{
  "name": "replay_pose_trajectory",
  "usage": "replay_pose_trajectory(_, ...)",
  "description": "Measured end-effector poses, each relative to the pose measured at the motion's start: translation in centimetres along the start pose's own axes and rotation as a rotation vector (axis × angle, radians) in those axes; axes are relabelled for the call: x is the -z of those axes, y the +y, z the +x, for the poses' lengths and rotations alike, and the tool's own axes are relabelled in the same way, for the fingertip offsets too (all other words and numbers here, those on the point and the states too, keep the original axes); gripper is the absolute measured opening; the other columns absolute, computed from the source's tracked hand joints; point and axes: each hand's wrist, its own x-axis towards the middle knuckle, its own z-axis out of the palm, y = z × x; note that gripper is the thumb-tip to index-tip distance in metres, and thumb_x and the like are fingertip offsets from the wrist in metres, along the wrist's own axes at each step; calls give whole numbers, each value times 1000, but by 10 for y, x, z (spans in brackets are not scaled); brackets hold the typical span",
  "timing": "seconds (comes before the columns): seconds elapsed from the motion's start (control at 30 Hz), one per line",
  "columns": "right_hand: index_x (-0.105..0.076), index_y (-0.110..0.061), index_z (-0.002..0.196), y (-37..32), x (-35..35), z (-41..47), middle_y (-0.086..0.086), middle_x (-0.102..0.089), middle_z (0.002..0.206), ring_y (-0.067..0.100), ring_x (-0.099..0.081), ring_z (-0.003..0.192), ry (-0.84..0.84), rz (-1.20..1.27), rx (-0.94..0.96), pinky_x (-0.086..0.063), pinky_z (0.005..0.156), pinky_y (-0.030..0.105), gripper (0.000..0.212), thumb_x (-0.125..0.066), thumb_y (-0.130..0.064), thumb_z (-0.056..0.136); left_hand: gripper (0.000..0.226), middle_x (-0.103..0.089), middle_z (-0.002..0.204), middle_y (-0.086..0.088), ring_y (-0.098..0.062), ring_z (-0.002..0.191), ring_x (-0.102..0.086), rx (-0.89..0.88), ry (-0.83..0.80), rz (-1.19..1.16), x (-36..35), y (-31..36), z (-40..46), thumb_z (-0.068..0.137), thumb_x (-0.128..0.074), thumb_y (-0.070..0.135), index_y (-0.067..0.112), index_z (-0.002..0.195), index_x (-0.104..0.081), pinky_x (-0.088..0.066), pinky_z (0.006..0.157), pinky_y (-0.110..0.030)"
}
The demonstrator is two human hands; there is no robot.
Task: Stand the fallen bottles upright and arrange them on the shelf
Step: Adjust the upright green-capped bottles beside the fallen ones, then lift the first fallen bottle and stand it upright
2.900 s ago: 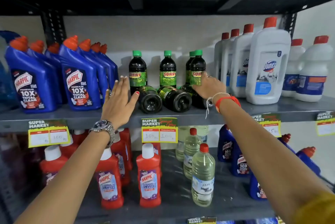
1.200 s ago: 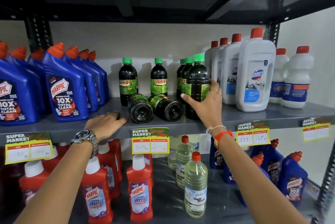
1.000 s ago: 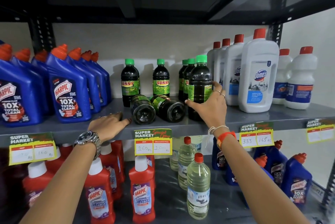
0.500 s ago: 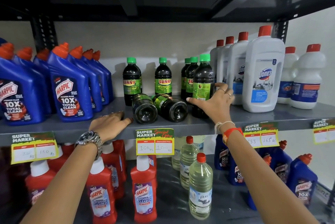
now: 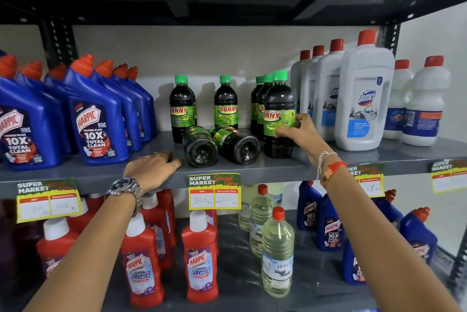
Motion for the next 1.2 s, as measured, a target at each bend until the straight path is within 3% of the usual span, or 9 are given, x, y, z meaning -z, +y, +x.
replay_pose_trajectory(0.17,-32,-2,129,1,-20,-11,17,-42,132,32,-39,128,280,-465,179,-38,105,41,105,-83,-52,52,49,-31,154,-6,-28,132,-42,2,-5,24,-4,1,2,93,-32,28,22,142,-34,-40,92,-34)
replay_pose_trajectory(0.37,-36,-2,122,0,-24,-1,16,-53,125,31,-51,120,244,-333,146,-44,101,41,88,-86,-32,55,88,-37,151,-4,-27,127,-46,31,19,-31,-3,0,2,63,-2,52,24,138,-40,-34,76,-30)
replay_pose_trajectory(0.53,-35,-1,125,0,-19,1,14,-56,124,26,-54,116,160,-167,76,-41,92,26,78,-82,-19,65,50,-33,153,-6,-28,131,-42,3,2,34,-6,-1,4,91,-26,27,22,140,-36,-41,93,-35)
replay_pose_trajectory(0.67,-33,-2,128,2,-18,1,14,-52,129,26,-50,122,140,-175,68,-39,95,26,83,-82,-23,65,48,-34,152,-6,-29,130,-43,8,2,33,-6,-2,5,92,-27,27,23,139,-37,-41,89,-34)
replay_pose_trajectory(0.77,-29,-4,135,-4,-22,-6,18,-34,136,32,-33,131,260,-247,150,-32,107,37,96,-83,-28,60,79,-37,150,-5,-28,129,-45,9,32,1,-5,-2,4,74,-2,51,24,137,-40,-41,87,-34)
replay_pose_trajectory(0.9,-43,-11,123,-35,-37,-35,12,-39,126,26,-39,119,511,-202,561,-36,94,28,71,-71,-30,60,105,-37,150,-6,-28,131,-42,5,8,-18,-5,-2,4,51,9,58,24,137,-41,-40,94,-38)
replay_pose_trajectory(1.03,-50,-12,116,-70,-65,-35,8,-57,108,24,-53,105,182,-472,691,-43,86,27,51,-67,-29,72,75,-37,151,-3,-27,132,-42,94,12,-111,-5,-2,5,79,-10,59,24,137,-40,-37,93,-37)
replay_pose_trajectory(1.1,-48,-8,120,-77,-78,-27,11,-60,103,30,-57,105,-44,-676,568,-48,90,34,53,-67,-32,76,68,-39,151,-4,-27,132,-43,129,16,-169,-5,0,5,86,-17,58,21,138,-41,-36,92,-36)
replay_pose_trajectory(1.2,-36,-6,136,-85,-93,-20,15,-53,130,32,-53,118,-332,-825,240,-46,94,35,68,-65,-35,81,63,-44,147,-4,-27,128,-47,157,43,-194,-3,2,4,87,-21,56,21,134,-44,-36,84,-34)
